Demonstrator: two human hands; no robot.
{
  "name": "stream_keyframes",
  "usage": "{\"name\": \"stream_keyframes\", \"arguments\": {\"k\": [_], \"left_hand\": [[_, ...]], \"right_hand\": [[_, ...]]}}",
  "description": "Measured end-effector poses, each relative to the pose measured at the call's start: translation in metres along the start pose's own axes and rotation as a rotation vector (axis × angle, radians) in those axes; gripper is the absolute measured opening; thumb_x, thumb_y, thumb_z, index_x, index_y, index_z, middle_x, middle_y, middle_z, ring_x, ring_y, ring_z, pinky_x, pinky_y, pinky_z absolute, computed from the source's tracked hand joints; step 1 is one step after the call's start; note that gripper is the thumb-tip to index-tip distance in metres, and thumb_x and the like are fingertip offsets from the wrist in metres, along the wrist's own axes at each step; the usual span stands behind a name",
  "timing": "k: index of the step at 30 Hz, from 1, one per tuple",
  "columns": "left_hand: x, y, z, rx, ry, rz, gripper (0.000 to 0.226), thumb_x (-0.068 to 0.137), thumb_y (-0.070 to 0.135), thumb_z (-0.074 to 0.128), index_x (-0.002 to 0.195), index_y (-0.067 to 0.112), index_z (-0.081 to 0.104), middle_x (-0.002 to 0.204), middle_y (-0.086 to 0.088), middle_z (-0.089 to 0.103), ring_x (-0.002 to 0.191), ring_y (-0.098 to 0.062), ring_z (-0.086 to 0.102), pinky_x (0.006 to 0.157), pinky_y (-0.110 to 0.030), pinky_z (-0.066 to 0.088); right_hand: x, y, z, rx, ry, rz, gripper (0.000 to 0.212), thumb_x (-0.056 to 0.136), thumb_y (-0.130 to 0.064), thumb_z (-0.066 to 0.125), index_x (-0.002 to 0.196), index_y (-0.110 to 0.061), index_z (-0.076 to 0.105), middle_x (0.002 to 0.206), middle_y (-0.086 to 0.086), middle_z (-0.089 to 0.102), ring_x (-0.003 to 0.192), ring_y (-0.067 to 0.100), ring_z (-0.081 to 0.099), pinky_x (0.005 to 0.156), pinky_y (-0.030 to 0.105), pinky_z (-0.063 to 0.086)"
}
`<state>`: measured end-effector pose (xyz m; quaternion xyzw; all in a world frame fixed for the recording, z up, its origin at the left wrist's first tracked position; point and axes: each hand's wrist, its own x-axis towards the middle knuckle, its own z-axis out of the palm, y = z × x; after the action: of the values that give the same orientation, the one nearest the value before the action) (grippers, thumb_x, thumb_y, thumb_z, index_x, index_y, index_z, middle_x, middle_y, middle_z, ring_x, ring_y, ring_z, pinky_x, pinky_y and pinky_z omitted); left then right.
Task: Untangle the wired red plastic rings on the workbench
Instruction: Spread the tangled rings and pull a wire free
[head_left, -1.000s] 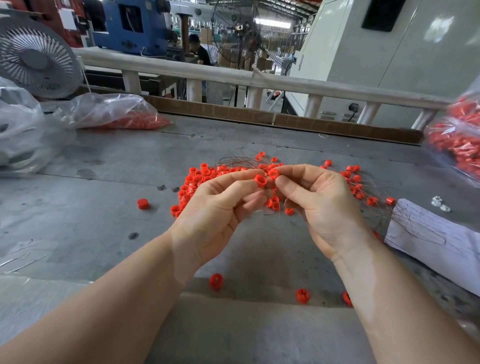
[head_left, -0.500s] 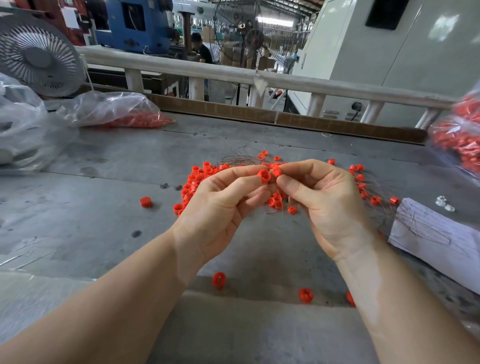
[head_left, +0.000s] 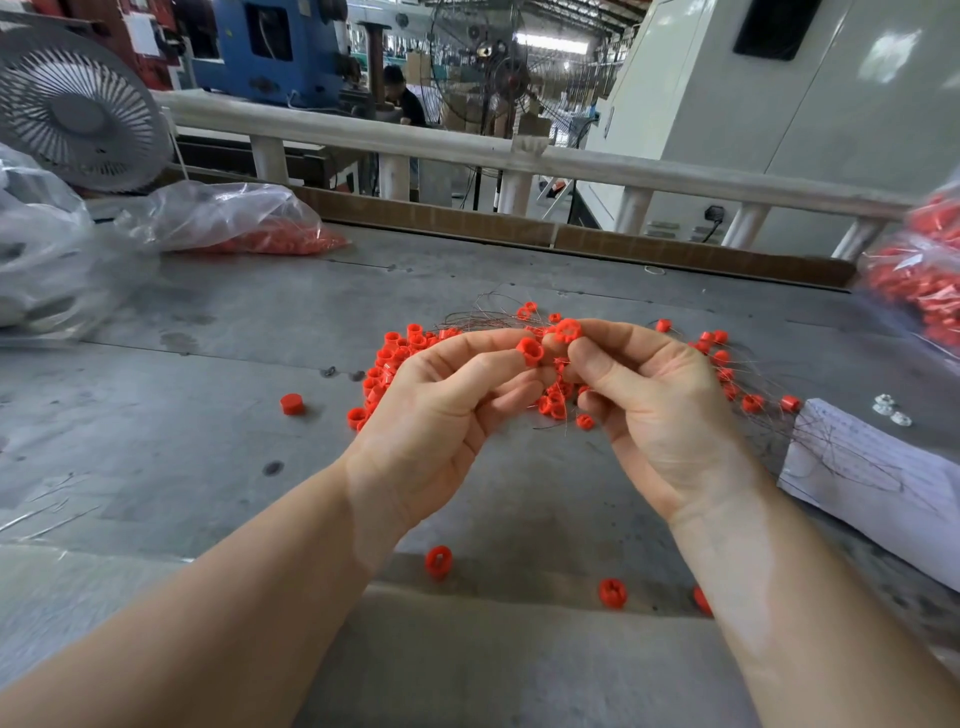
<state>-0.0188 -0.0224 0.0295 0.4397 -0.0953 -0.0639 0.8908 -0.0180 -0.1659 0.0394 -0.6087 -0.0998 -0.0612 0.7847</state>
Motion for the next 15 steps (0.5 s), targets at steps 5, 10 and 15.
{"name": "stream_keyframes", "arguments": {"k": [5,10,15], "left_hand": [[-0.0006,0.0004,-0.0001,0.002,-0.017,0.001,0.011,0.062,0.011,0.068,0.071,0.010,0.075,0.081,-0.009,0.074,0.073,-0.012,0.071,0.062,-0.014,0.054],[-0.0011,0.0007,-0.0006,0.009,-0.026,-0.002,0.011,0.066,0.009,0.066,0.072,0.010,0.075,0.082,-0.009,0.074,0.074,-0.012,0.071,0.062,-0.014,0.054],[-0.0011,0.0007,-0.0015,0.004,-0.006,0.001,0.011,0.065,0.008,0.065,0.072,0.009,0.074,0.074,-0.008,0.072,0.071,-0.012,0.071,0.062,-0.015,0.054]], "right_hand": [[-0.0004,0.0001,-0.0002,0.035,-0.002,0.027,0.014,0.065,-0.017,0.066,0.078,-0.016,0.071,0.076,0.001,0.073,0.059,0.003,0.061,0.046,0.012,0.042],[-0.0006,-0.0006,0.0000,0.046,-0.010,0.028,0.015,0.065,-0.017,0.066,0.079,-0.016,0.070,0.075,0.000,0.073,0.060,0.003,0.062,0.046,0.012,0.042],[-0.0018,-0.0001,0.0006,-0.078,0.031,-0.119,0.006,0.064,-0.019,0.071,0.069,-0.018,0.073,0.071,-0.002,0.071,0.061,0.004,0.059,0.051,0.012,0.044]]}}
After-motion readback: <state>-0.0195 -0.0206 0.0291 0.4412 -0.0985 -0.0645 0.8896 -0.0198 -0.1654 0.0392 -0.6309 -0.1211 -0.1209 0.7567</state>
